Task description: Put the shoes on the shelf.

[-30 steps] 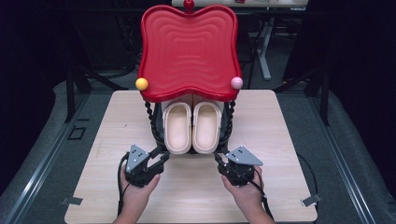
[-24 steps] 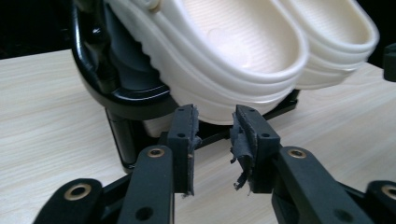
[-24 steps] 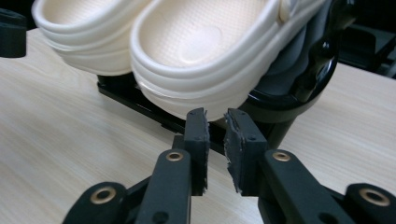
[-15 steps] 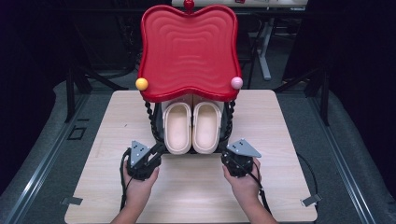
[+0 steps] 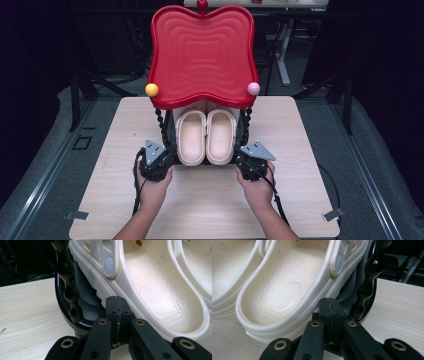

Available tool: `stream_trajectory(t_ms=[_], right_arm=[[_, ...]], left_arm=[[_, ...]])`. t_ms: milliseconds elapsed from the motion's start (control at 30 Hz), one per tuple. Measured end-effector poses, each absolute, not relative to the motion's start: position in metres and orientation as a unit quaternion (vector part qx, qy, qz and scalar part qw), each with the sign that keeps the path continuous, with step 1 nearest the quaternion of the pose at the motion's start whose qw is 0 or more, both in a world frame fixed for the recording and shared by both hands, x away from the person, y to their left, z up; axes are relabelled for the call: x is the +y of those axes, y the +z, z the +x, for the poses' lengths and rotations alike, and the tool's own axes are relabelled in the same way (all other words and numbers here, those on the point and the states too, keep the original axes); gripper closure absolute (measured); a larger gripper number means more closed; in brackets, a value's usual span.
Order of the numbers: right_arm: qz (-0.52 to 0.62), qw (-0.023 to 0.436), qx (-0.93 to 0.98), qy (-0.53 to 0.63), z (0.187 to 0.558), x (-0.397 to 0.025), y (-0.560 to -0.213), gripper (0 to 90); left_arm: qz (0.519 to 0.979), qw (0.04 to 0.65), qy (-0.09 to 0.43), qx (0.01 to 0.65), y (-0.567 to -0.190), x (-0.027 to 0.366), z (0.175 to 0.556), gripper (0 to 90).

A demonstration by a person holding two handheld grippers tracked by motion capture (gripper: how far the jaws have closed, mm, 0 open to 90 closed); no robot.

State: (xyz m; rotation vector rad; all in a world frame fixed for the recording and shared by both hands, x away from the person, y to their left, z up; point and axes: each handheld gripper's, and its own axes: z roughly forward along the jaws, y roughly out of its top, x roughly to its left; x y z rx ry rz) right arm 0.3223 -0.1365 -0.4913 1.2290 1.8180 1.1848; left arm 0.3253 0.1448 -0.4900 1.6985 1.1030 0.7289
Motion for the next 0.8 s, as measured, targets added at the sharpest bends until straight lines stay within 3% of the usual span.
stream_trajectory(t_ms=[533, 633, 800], right_arm=[[0.470, 0.318, 0.680, 0.465, 0.334, -0.138, -0.480, 89.6], [0.461, 0.325, 0.678, 0.471, 0.330, -0.140, -0.478, 81.5], [0.447, 0.314, 0.692, 0.472, 0.311, -0.148, -0.478, 75.3]], left_arm=[[0.691, 0.480, 0.295, 0.452, -0.479, 0.146, 0.337, 89.4], [0.686, 0.493, 0.287, 0.452, -0.480, 0.152, 0.333, 82.5], [0.692, 0.490, 0.291, 0.443, -0.485, 0.157, 0.312, 76.2]])
